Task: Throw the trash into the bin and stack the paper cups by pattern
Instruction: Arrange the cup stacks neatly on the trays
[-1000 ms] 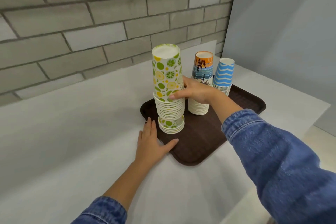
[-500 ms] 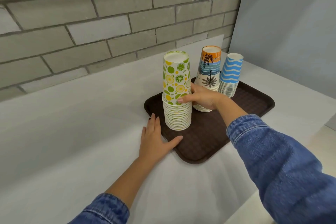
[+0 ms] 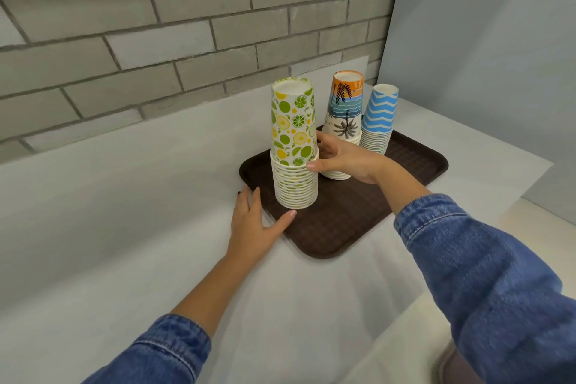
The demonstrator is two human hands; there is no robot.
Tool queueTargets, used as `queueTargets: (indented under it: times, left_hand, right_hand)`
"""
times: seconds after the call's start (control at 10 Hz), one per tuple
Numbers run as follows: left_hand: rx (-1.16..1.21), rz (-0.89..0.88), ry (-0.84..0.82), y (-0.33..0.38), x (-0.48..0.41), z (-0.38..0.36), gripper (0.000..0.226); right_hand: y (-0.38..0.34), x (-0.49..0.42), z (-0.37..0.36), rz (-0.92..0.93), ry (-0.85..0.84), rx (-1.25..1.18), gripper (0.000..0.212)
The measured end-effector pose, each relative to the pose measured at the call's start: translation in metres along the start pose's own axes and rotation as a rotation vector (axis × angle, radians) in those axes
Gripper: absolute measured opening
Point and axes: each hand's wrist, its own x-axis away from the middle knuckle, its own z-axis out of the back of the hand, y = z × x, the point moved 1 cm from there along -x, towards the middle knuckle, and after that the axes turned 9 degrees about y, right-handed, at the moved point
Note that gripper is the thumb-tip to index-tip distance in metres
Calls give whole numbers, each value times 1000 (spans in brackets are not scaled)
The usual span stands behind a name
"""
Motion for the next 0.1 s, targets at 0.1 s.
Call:
queueTargets:
  times: [0.1]
  left_hand:
    - [-1, 22, 19, 1, 9, 10, 89]
  right_hand:
    - [-2, 19, -1, -43, 19, 10, 82]
